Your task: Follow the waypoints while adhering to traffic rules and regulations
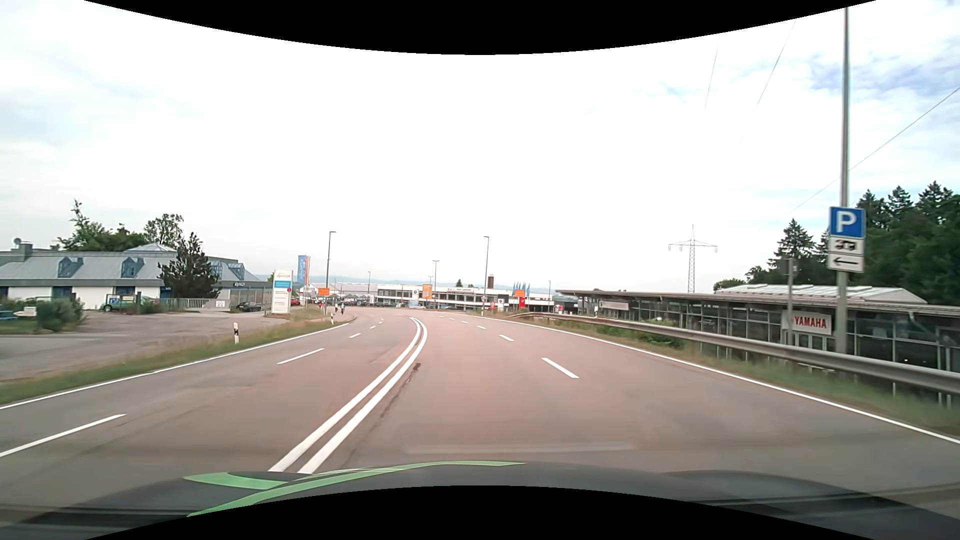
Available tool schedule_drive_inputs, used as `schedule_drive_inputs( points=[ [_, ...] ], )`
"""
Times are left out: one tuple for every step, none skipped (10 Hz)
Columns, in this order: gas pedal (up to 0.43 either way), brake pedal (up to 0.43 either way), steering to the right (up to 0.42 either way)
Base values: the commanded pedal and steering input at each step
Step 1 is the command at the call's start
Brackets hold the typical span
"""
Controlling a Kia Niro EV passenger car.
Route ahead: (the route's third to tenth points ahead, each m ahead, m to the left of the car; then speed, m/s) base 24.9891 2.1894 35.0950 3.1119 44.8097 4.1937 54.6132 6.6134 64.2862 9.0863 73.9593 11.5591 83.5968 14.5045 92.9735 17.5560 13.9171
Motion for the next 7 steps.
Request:
schedule_drive_inputs(
  points=[
    [0.0,0.152,-0.015],
    [0.0,0.152,-0.016],
    [0.0,0.152,-0.016],
    [0.0,0.152,-0.016],
    [0.0,0.152,-0.015],
    [0.0,0.152,-0.016],
    [0.0,0.152,-0.016]
  ],
)
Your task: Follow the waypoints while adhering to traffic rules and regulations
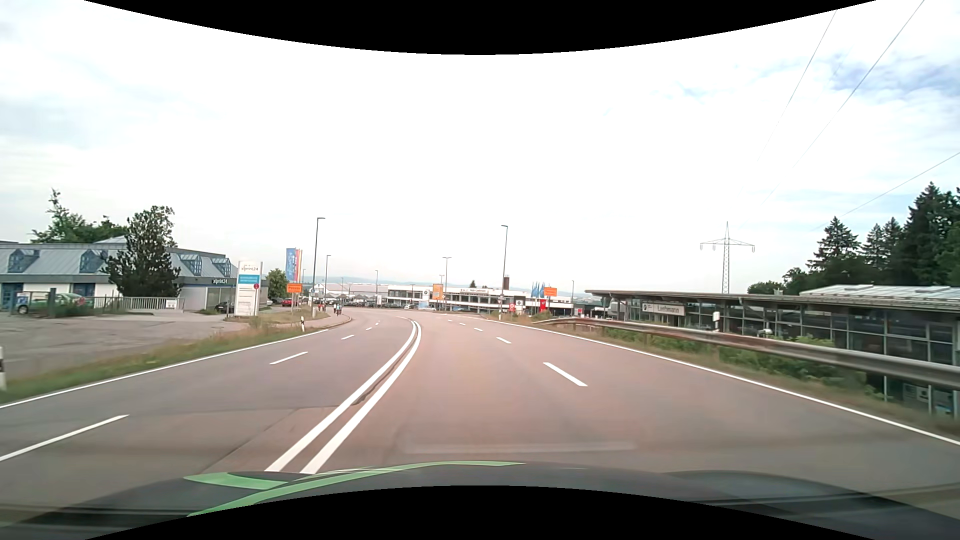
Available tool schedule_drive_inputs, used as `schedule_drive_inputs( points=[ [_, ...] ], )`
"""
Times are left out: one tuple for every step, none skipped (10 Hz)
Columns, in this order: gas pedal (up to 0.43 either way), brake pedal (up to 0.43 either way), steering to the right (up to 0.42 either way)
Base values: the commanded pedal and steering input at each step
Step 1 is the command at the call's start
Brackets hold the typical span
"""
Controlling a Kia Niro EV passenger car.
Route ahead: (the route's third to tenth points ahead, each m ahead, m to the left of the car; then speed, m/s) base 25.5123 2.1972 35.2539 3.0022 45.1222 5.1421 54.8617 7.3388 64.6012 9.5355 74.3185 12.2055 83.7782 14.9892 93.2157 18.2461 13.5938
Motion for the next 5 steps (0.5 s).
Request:
schedule_drive_inputs(
  points=[
    [0.0,0.152,-0.016],
    [0.0,0.152,-0.016],
    [0.0,0.152,-0.017],
    [0.0,0.152,-0.018],
    [0.0,0.152,-0.018]
  ],
)
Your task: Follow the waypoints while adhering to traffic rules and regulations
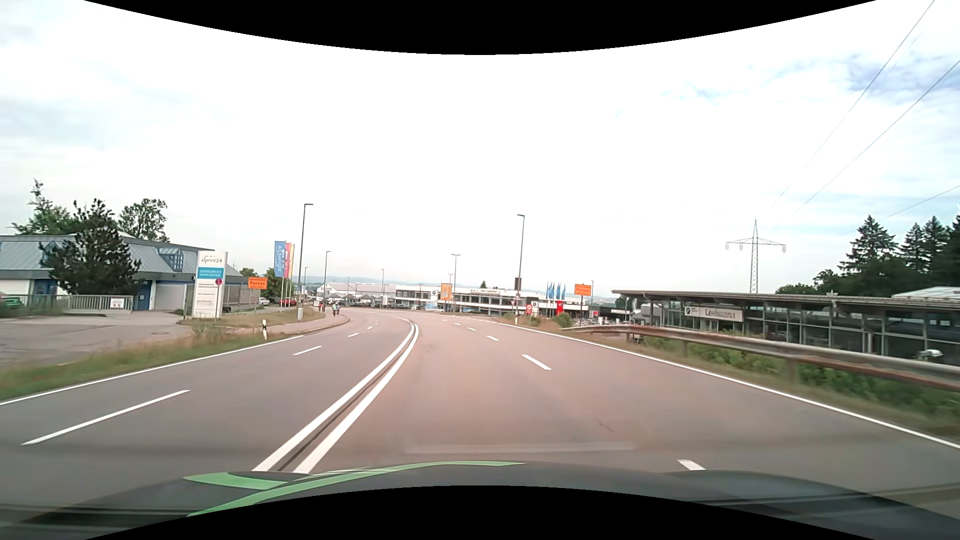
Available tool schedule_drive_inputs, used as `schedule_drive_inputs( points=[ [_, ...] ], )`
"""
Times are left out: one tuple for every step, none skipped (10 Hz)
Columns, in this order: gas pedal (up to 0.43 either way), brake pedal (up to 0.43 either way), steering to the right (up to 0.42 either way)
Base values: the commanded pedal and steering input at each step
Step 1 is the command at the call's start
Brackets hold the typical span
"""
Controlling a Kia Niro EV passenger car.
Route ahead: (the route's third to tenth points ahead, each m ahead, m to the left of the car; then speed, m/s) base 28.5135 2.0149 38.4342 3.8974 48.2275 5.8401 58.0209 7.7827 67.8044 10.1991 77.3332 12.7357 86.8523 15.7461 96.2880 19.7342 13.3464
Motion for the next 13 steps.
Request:
schedule_drive_inputs(
  points=[
    [0.0,0.152,-0.019],
    [0.0,0.152,-0.02],
    [0.0,0.152,-0.02],
    [0.0,0.152,-0.02],
    [0.0,0.152,-0.02],
    [0.0,0.152,-0.02],
    [0.0,0.152,-0.021],
    [0.0,0.152,-0.023],
    [0.0,0.146,-0.023],
    [0.0,0.152,-0.023],
    [0.0,0.146,-0.023],
    [0.0,0.152,-0.023],
    [0.0,0.152,-0.023]
  ],
)
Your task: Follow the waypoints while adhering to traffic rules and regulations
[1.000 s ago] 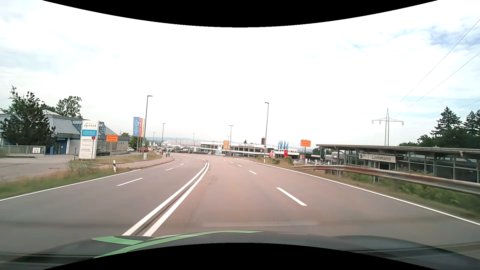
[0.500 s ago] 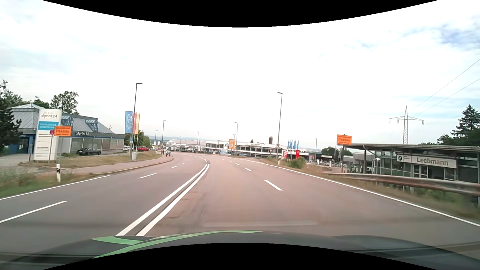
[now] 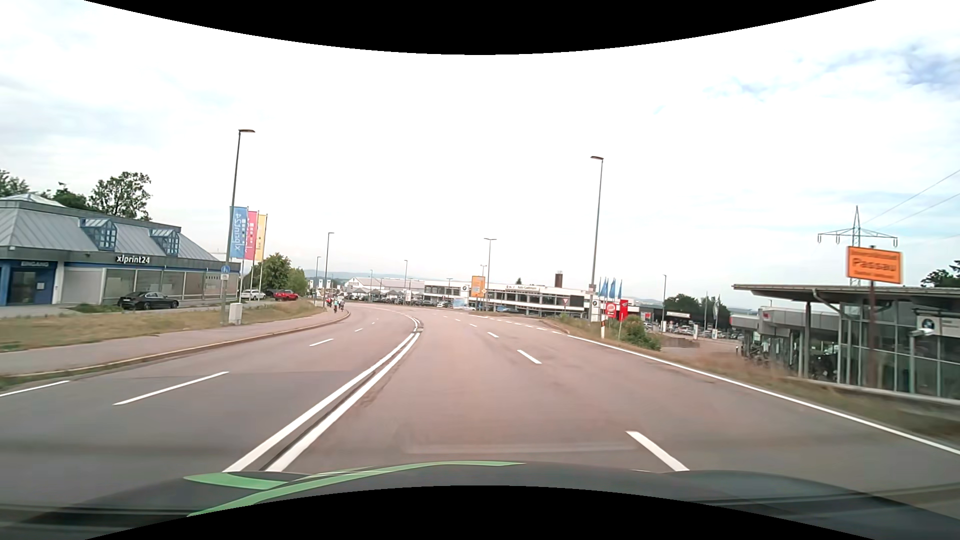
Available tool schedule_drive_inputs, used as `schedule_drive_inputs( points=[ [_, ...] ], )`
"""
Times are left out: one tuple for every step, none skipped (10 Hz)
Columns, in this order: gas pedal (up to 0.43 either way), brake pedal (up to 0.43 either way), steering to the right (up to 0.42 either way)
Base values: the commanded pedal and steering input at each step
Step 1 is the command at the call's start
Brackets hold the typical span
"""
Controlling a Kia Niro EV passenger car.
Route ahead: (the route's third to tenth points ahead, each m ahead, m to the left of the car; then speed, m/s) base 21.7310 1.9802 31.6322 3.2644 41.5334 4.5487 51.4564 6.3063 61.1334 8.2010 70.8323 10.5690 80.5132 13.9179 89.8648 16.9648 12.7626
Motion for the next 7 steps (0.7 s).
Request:
schedule_drive_inputs(
  points=[
    [0.0,0.152,-0.023],
    [0.0,0.146,-0.024],
    [0.0,0.146,-0.024],
    [0.0,0.146,-0.024],
    [0.0,0.146,-0.023],
    [0.0,0.146,-0.022],
    [0.0,0.146,-0.02]
  ],
)
